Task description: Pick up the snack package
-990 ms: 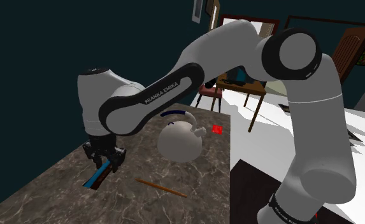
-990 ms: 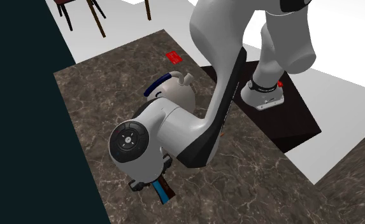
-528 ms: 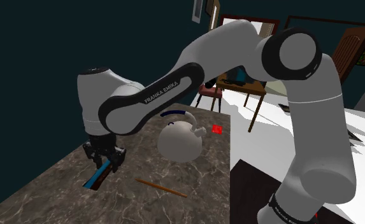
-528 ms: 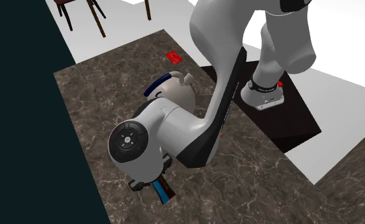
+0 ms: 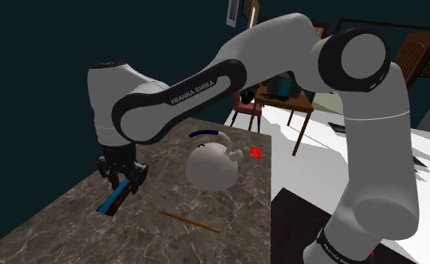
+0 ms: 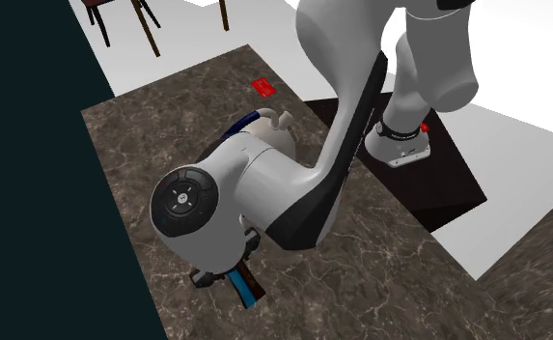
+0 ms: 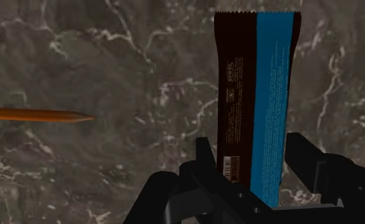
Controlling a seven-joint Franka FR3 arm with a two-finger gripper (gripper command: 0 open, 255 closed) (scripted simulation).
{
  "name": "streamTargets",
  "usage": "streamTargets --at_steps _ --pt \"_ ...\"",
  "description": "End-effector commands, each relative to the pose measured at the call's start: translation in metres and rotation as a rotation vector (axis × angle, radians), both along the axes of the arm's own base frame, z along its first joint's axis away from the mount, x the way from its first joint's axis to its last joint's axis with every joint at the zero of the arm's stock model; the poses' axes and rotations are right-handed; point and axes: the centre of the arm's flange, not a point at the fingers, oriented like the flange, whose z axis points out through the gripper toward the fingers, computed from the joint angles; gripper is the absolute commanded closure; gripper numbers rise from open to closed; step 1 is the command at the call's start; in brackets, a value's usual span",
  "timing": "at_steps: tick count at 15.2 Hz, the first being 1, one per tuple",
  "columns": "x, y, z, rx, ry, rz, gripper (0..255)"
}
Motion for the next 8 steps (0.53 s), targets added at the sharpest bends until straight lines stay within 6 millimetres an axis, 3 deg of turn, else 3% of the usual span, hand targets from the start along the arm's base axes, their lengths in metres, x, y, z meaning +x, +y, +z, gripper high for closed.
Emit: streamTargets --at_steps 1,6,8 --pt "0.0 0.0 0.01 0.0 0.0 0.0 255" --pt "0.0 0.0 0.037 0.0 0.0 0.0 255" --pt "0.0 0.0 0.038 0.0 0.0 0.0 255"
